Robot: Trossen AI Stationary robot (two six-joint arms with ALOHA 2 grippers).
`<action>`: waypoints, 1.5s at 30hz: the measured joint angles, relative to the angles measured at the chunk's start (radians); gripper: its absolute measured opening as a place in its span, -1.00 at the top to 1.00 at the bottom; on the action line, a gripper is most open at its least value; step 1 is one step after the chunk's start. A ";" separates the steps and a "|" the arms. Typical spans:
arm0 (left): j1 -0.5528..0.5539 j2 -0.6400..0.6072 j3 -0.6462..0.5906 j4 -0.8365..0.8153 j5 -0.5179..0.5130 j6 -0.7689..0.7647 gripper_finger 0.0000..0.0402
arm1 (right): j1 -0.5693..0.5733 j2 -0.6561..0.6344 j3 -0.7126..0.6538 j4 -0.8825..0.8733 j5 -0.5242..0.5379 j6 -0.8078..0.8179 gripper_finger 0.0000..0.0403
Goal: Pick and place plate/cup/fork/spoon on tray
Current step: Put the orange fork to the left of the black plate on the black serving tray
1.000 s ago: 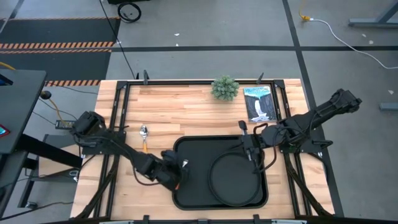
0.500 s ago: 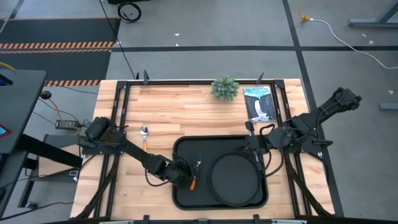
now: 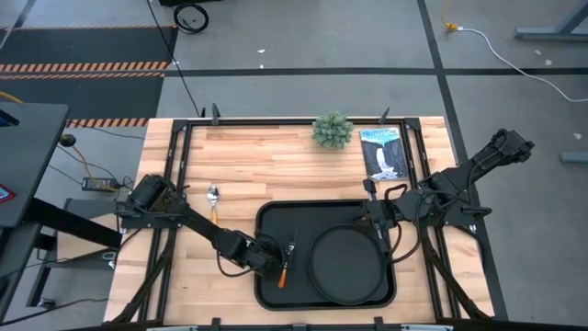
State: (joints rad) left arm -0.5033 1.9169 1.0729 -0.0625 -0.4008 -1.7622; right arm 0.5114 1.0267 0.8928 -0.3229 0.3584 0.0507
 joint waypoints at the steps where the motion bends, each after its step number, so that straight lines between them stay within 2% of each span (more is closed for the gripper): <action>1: 0.002 0.001 0.001 0.009 0.006 0.000 0.85 | 0.000 0.000 0.000 0.000 0.000 0.000 0.94; 13: 0.014 0.003 0.002 0.013 0.000 0.000 0.82 | 0.000 0.000 0.000 0.008 0.000 -0.001 0.94; 23: 0.032 0.000 0.002 0.014 0.002 0.045 0.39 | 0.000 0.000 0.000 0.008 0.000 -0.001 0.94; 27: 0.046 -0.038 0.001 0.007 0.039 0.158 0.32 | 0.000 0.000 0.000 0.008 0.000 -0.001 0.94; 30: 0.059 -0.048 0.002 -0.002 0.146 0.268 0.34 | 0.000 0.000 0.000 0.008 0.000 -0.001 0.94; 33: 0.063 -0.048 0.001 -0.009 0.254 0.454 0.38 | 0.000 0.000 0.000 0.016 -0.001 -0.001 0.94; 38: 0.048 -0.048 0.001 -0.022 0.365 0.808 0.44 | 0.000 0.000 0.000 0.020 -0.001 0.000 0.94; 43: 0.020 -0.046 0.001 -0.023 0.395 1.047 0.45 | 0.000 0.000 0.000 0.027 -0.001 -0.001 0.94; 45: 0.011 -0.046 0.001 -0.023 0.397 1.098 0.45 | 0.000 0.001 0.000 0.035 -0.001 -0.001 0.94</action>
State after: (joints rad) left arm -0.4920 1.8709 1.0740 -0.0854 -0.0042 -0.6643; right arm 0.5114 1.0274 0.8925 -0.2876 0.3576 0.0502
